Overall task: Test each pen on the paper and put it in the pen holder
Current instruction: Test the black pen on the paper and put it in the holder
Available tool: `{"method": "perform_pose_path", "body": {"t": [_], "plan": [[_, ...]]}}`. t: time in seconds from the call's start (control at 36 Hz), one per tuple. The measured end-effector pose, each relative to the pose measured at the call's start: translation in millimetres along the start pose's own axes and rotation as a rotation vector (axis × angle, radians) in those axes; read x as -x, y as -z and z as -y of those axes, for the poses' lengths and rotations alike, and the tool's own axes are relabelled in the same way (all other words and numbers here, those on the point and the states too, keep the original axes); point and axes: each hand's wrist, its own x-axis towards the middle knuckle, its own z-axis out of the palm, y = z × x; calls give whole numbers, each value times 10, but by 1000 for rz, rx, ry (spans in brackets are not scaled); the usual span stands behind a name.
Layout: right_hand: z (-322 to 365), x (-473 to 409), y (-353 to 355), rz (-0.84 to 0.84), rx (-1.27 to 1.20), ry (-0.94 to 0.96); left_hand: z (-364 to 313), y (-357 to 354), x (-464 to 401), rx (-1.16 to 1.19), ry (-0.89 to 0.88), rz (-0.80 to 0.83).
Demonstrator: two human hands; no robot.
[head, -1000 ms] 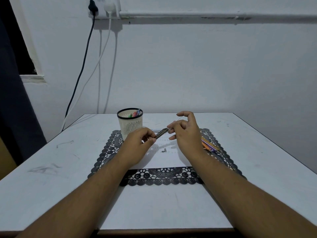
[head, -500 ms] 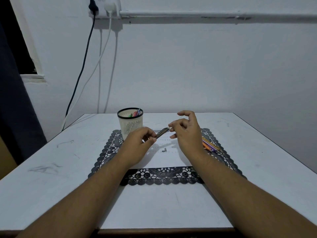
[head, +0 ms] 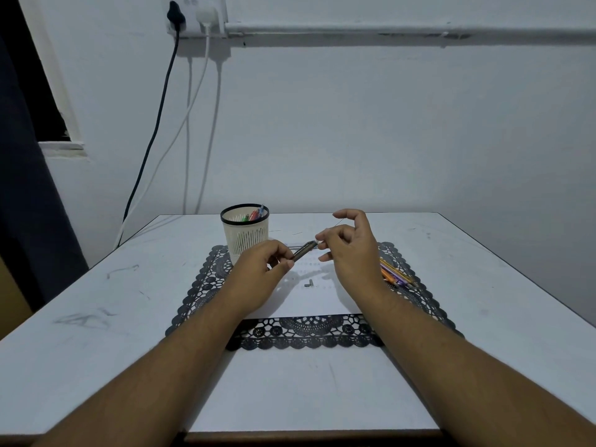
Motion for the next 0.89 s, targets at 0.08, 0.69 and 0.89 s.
{"method": "perform_pose_path", "body": {"t": [0.08, 0.69, 0.89], "plan": [[13, 2, -4, 8, -6, 4, -12, 8, -2, -7, 1, -10], [-90, -14, -25, 13, 14, -5, -20, 4, 7, 15, 10, -10], [-131, -19, -23, 40, 51, -29, -39, 4, 15, 48, 37, -18]]}}
